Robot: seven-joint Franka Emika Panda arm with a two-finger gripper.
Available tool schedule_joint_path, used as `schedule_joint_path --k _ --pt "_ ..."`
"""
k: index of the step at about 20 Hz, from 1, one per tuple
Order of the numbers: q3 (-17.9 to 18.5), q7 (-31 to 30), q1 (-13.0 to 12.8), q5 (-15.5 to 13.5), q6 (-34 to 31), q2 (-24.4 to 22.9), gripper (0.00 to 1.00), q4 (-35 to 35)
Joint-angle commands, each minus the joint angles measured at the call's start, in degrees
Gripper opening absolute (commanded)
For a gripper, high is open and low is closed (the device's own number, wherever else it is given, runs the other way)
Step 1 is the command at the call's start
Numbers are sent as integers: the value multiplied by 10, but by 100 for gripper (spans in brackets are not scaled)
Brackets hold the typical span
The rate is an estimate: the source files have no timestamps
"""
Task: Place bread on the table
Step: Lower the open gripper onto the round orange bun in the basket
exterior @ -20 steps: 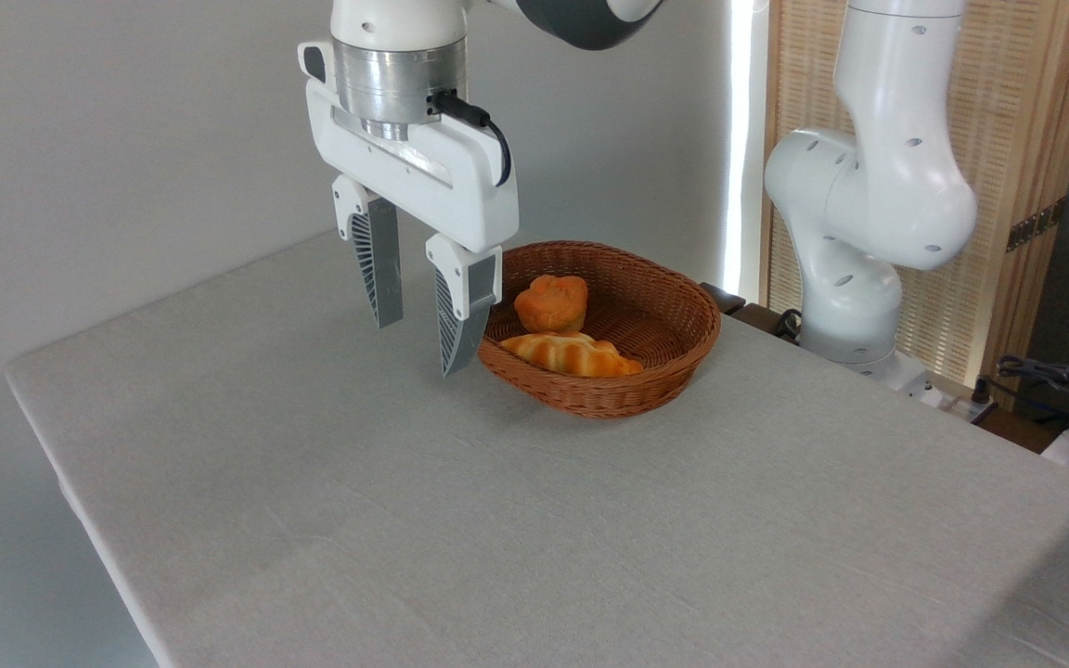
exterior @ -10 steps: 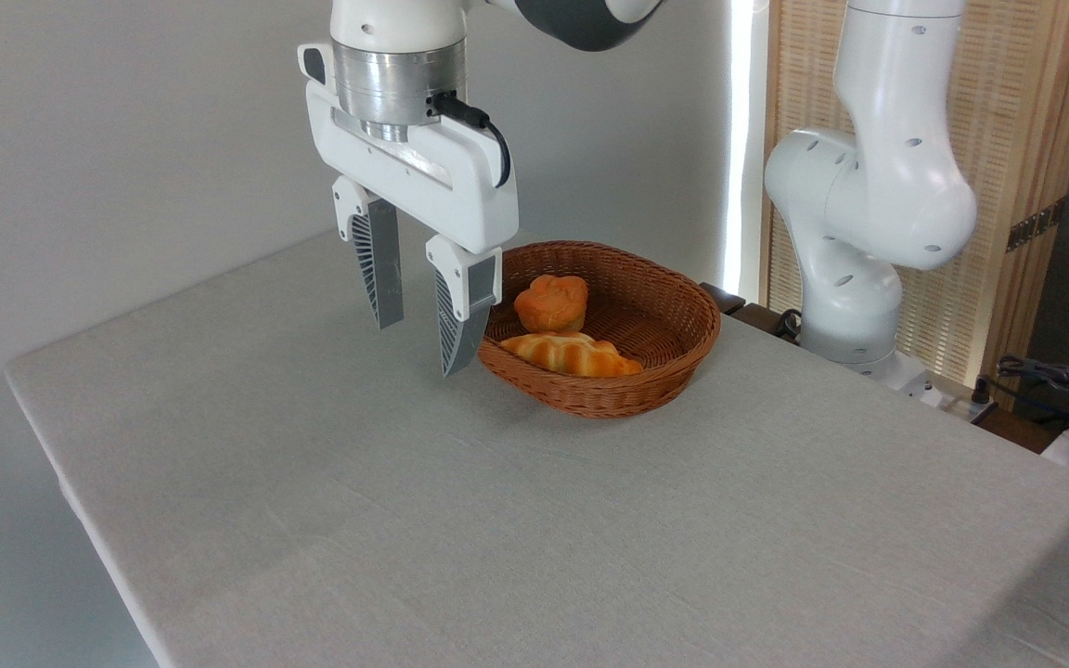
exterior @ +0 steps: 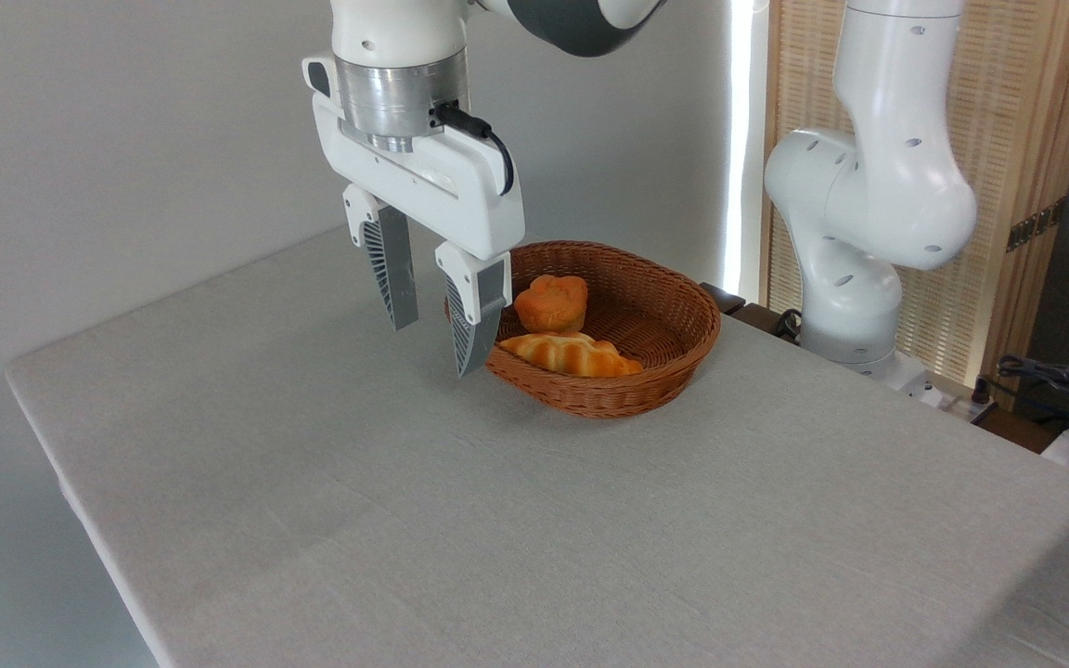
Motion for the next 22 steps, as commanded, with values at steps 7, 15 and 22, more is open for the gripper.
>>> schedule_joint_path --k 7,15,22 --pt "1 -7 -34 0 -10 -63 100 -73" --pt "0 -6 -140 0 -43 -137 100 -162" --pt "0 37 -236 1 -43 -147 100 -217"
